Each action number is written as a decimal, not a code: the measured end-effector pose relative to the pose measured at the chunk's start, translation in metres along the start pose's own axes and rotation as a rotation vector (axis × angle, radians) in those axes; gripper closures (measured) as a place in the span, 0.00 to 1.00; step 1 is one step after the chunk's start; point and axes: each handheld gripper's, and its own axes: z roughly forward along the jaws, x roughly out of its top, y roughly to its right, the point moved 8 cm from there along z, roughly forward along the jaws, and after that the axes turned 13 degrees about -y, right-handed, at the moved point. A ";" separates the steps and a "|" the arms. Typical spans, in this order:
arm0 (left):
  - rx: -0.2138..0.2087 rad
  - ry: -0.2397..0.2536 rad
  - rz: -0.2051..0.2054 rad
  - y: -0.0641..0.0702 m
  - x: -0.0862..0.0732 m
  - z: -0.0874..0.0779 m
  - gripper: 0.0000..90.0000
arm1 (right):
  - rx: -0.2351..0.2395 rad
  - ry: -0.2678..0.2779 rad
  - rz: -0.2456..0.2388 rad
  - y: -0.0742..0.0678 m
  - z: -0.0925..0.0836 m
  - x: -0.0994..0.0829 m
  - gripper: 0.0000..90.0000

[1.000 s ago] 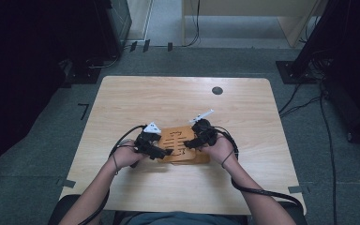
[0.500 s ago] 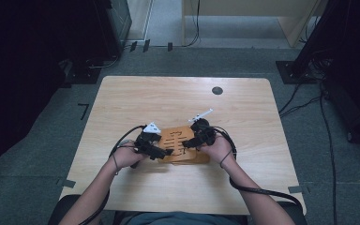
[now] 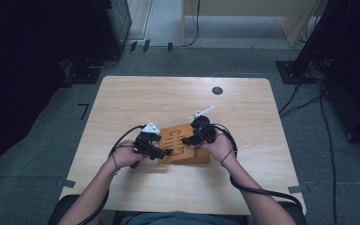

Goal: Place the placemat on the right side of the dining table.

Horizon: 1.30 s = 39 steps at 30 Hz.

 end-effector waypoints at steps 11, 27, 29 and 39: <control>-0.087 0.005 -0.032 0.006 0.003 -0.001 0.12 | 0.037 0.011 0.029 -0.007 -0.021 0.005 0.41; -0.230 0.034 0.003 0.024 0.009 0.001 0.12 | 0.051 -0.012 -0.007 -0.035 -0.055 0.013 0.51; -0.232 0.034 0.013 0.024 0.008 0.001 0.12 | 0.041 -0.022 -0.013 -0.039 -0.055 0.014 0.51; -0.168 0.016 0.023 0.020 0.007 0.007 0.14 | 0.005 -0.093 -0.004 -0.028 -0.027 0.004 0.66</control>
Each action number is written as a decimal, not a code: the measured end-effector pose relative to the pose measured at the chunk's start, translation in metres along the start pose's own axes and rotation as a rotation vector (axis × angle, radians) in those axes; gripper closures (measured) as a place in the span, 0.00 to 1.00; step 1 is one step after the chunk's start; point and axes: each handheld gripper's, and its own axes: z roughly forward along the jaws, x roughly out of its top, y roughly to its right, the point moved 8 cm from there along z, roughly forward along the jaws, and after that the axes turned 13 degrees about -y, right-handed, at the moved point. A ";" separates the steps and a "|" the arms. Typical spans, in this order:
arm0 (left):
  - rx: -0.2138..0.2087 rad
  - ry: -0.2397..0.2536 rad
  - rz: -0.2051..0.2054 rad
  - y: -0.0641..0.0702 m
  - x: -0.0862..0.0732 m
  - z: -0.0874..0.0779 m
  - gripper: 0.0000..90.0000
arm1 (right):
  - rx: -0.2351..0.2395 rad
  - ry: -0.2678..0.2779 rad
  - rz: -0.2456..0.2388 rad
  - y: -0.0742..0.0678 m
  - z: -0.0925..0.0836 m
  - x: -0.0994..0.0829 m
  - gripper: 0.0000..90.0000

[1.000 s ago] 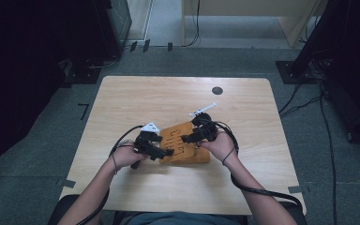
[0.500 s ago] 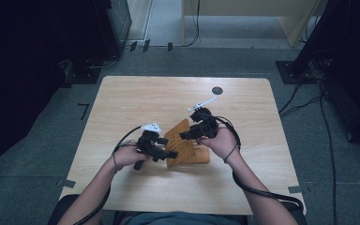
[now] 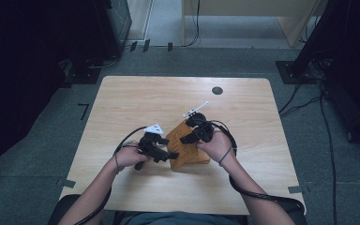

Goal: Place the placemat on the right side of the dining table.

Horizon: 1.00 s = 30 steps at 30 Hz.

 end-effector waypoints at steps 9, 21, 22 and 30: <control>0.022 -0.020 -0.006 -0.004 -0.002 0.002 0.14 | 0.228 -0.059 0.222 0.008 0.016 -0.001 0.80; 0.064 -0.009 -0.044 -0.011 -0.004 -0.014 0.15 | 0.343 -0.036 0.191 -0.005 0.004 0.002 0.93; 0.066 -0.005 -0.043 -0.012 -0.004 -0.015 0.15 | 0.337 -0.027 0.180 -0.004 0.004 0.002 0.93; 0.053 0.031 -0.053 -0.008 0.002 -0.027 0.15 | 0.339 -0.008 0.163 -0.004 -0.005 0.003 0.95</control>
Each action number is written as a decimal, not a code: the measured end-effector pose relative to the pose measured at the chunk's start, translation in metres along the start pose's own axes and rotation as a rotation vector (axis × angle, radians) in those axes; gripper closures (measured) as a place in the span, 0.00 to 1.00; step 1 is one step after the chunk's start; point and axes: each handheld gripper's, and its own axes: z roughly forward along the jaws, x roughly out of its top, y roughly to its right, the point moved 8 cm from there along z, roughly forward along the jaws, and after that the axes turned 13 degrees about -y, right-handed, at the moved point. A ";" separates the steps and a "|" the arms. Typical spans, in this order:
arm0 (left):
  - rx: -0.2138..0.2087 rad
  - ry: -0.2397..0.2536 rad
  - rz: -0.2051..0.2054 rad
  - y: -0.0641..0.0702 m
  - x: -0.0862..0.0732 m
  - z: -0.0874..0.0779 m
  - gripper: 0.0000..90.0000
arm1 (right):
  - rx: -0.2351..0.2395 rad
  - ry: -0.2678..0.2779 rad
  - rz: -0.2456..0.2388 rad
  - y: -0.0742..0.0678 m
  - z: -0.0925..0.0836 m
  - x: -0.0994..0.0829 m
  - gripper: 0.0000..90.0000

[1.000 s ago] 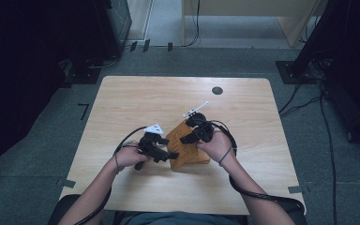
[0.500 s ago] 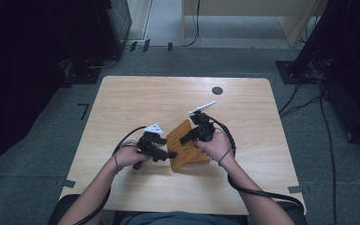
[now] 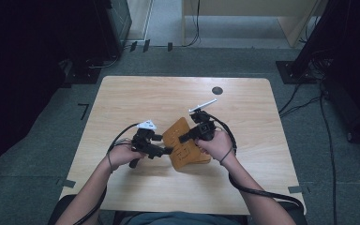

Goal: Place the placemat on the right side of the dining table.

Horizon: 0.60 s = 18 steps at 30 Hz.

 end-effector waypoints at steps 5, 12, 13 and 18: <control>0.010 0.009 -0.007 -0.003 0.001 -0.004 0.15 | -0.002 0.023 0.019 0.003 -0.009 0.001 0.97; 0.019 0.005 -0.007 -0.006 0.000 -0.005 0.15 | -0.001 0.049 0.015 0.002 -0.021 0.001 0.97; 0.022 0.003 -0.004 -0.006 0.000 -0.005 0.15 | -0.002 0.051 0.012 0.001 -0.023 0.001 0.97; 0.027 -0.010 0.000 -0.005 -0.002 -0.001 0.15 | -0.030 0.077 -0.001 -0.001 -0.033 0.003 0.97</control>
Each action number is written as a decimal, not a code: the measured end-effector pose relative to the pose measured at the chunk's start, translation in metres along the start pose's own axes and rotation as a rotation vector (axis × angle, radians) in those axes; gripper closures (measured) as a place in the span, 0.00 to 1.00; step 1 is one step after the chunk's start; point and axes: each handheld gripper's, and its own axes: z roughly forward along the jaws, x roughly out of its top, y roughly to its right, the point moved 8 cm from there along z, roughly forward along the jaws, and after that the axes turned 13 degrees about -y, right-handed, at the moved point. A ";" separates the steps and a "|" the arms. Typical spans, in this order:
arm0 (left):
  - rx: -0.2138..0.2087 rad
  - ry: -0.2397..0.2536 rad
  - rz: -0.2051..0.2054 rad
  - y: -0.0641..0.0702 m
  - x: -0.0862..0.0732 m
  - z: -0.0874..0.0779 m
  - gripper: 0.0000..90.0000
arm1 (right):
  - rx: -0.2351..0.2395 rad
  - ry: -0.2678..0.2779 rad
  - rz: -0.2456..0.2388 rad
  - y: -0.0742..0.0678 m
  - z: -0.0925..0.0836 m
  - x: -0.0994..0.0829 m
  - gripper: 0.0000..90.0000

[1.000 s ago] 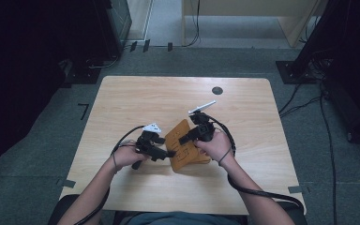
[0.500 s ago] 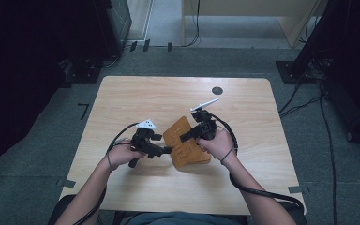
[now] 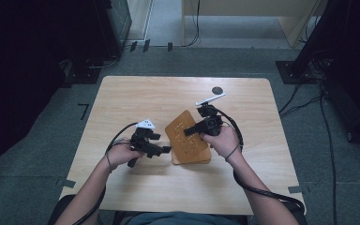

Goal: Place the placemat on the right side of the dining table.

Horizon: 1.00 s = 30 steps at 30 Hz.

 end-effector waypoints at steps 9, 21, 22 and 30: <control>0.031 -0.021 -0.007 -0.007 -0.004 0.005 0.15 | -0.124 0.044 -0.016 0.010 -0.015 0.002 0.97; 0.071 -0.054 -0.004 -0.012 -0.009 0.009 0.15 | -0.248 0.078 -0.027 0.021 -0.026 0.002 0.97; 0.072 -0.056 -0.007 -0.012 -0.009 0.010 0.15 | -0.260 0.082 -0.029 0.022 -0.027 0.002 0.97; 0.074 -0.067 -0.007 -0.012 -0.010 0.012 0.15 | -0.348 0.093 -0.022 0.035 -0.035 0.001 0.97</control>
